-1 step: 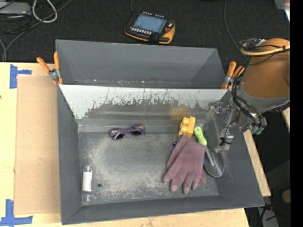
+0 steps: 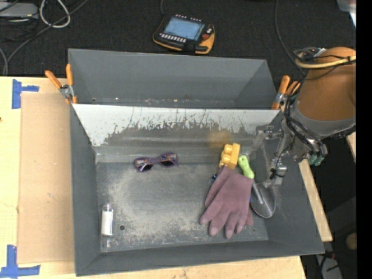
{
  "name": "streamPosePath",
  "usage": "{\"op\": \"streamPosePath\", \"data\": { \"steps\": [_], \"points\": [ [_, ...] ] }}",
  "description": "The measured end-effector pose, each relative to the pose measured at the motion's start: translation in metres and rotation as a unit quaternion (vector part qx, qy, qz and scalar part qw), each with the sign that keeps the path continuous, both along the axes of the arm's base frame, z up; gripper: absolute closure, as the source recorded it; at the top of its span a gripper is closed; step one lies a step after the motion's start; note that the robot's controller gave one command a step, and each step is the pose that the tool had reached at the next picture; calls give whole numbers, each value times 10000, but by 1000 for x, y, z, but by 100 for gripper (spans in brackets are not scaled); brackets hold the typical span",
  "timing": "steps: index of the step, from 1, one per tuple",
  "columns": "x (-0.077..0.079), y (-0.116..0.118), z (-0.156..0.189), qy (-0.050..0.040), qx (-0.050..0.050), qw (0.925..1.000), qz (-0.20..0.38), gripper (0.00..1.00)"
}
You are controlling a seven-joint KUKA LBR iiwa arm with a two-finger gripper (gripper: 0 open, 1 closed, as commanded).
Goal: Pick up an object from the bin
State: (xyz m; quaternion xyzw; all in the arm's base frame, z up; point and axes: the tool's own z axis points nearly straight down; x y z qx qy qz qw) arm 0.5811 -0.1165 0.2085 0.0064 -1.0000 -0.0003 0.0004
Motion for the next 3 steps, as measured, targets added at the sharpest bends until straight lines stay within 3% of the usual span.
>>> {"op": "streamPosePath", "data": {
  "steps": [1,2,3],
  "points": [
    [-3,1,-3,-20,-2,10000,-79,0],
    [-20,8,-15,-4,4,9937,1121,0],
    [-17,67,-45,9,7,9970,-769,0]
  ]
}}
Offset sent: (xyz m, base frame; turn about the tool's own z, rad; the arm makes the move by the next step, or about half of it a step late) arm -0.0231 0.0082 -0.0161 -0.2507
